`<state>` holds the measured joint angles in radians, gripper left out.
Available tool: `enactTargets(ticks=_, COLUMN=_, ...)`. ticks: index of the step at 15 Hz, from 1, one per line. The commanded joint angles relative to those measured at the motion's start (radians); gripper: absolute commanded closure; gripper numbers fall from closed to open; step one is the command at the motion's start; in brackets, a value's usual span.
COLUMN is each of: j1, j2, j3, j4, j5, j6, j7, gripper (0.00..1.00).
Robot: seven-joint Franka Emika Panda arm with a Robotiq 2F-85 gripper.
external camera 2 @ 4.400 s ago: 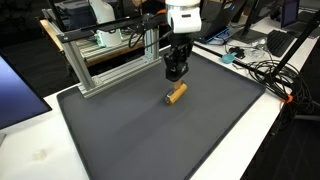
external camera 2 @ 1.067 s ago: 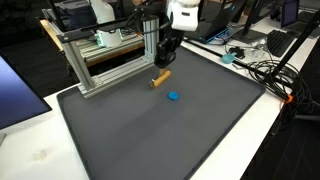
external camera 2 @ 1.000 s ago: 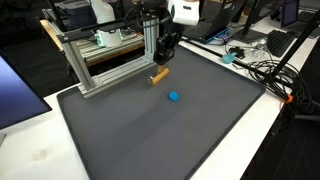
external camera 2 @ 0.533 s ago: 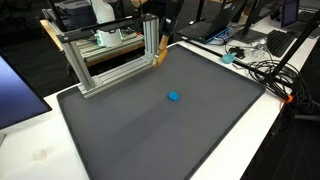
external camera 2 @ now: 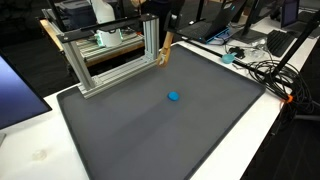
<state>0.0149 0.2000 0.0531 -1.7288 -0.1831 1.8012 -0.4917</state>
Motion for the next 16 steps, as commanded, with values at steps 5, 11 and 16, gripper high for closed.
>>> enactTargets(ticks=5, j1=-0.063, j2=0.016, j3=-0.003, j4=0.008, j5=0.050, j6=0.057, j7=-0.463, gripper=0.78)
enactTargets(ticks=11, j1=-0.119, j2=0.101, j3=-0.012, j4=0.008, j5=0.161, j6=0.241, j7=-0.624, gripper=0.78)
enactTargets(ticks=16, j1=-0.129, j2=0.175, j3=-0.007, j4=0.020, j5=0.171, j6=0.278, j7=-0.655, gripper=0.78)
